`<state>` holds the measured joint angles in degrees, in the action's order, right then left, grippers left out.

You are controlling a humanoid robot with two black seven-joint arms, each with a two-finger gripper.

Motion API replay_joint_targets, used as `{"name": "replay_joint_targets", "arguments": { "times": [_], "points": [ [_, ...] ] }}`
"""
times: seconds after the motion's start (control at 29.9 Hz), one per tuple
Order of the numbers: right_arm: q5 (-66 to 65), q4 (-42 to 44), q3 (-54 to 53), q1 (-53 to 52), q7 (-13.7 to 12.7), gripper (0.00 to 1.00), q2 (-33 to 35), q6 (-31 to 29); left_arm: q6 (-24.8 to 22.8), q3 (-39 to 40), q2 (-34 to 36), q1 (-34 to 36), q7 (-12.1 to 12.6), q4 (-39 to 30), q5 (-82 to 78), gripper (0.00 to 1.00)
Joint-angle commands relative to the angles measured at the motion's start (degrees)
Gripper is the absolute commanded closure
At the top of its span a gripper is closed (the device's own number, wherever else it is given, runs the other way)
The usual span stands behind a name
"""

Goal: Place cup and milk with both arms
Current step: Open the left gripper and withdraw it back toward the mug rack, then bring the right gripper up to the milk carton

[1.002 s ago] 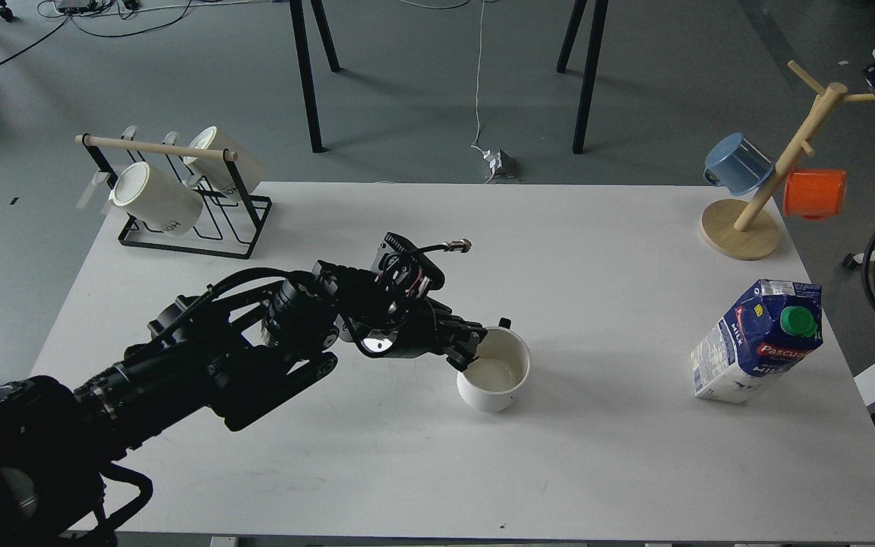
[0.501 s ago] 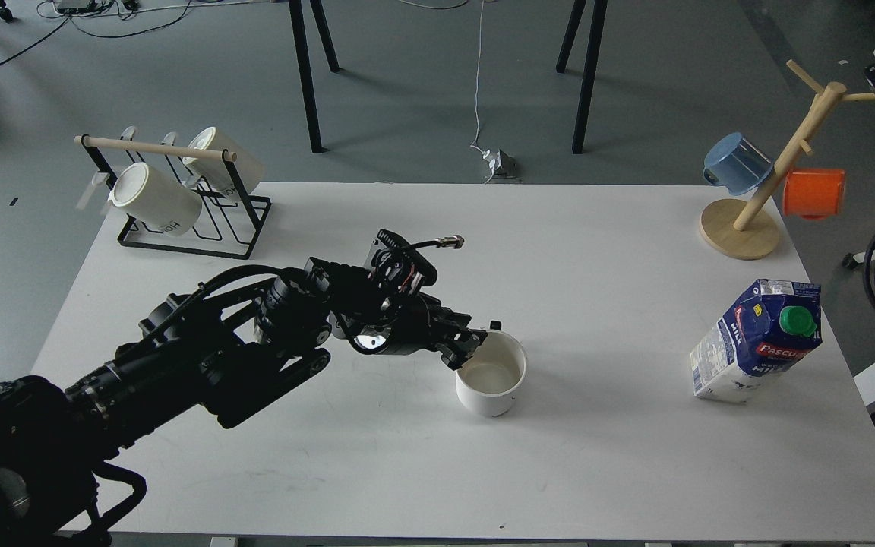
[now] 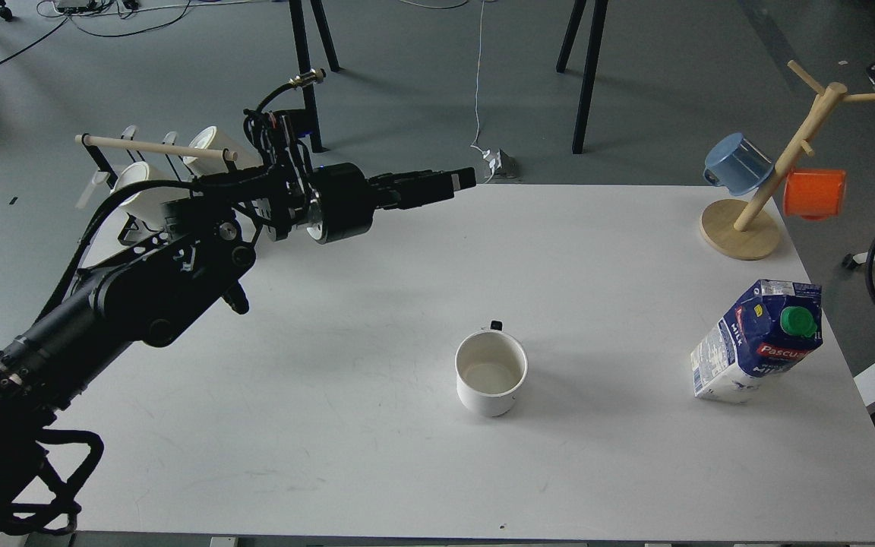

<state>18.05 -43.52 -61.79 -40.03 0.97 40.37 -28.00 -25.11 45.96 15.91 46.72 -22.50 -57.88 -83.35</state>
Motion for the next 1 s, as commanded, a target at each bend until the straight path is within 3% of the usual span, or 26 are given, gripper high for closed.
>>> {"name": "replay_joint_targets", "arguments": {
  "times": [0.0, 0.2, 0.4, 0.47, 0.6, 0.97],
  "points": [
    [3.29, -2.26, -0.52, 2.14, 0.18, 0.01, 1.99, 0.00, 0.67, 2.81, 1.22, 0.39, -1.14, 1.36, 16.42, 0.01],
    [8.40, -8.76, -0.69, 9.25, 0.26, 0.01, 7.61, 0.00, 0.67, 6.07, 1.93, 0.57, -1.32, 6.37, 41.65, 0.00],
    [16.21, -17.29, -2.28, 23.21, 0.52, 0.01, 13.33, 0.00, -0.38, 7.30, 2.37, 0.83, -0.62, 16.82, 63.09, 0.00],
    [18.24, -18.53, -3.24, 28.66, 1.40, 0.01, 13.60, 0.00, -1.25, 6.95, 2.46, 0.74, -0.53, 18.67, 68.47, 0.00],
    [18.60, -19.32, -4.82, 38.34, 5.53, 0.01, 13.60, 0.00, -2.31, 6.95, 2.46, 0.74, -0.44, 20.52, 71.48, 0.00],
    [21.24, -21.24, -5.18, 57.76, 6.77, 0.01, 12.73, 0.00, -1.87, 7.12, 3.51, 0.30, 6.58, 20.96, 74.99, 0.00]
  ]
}}
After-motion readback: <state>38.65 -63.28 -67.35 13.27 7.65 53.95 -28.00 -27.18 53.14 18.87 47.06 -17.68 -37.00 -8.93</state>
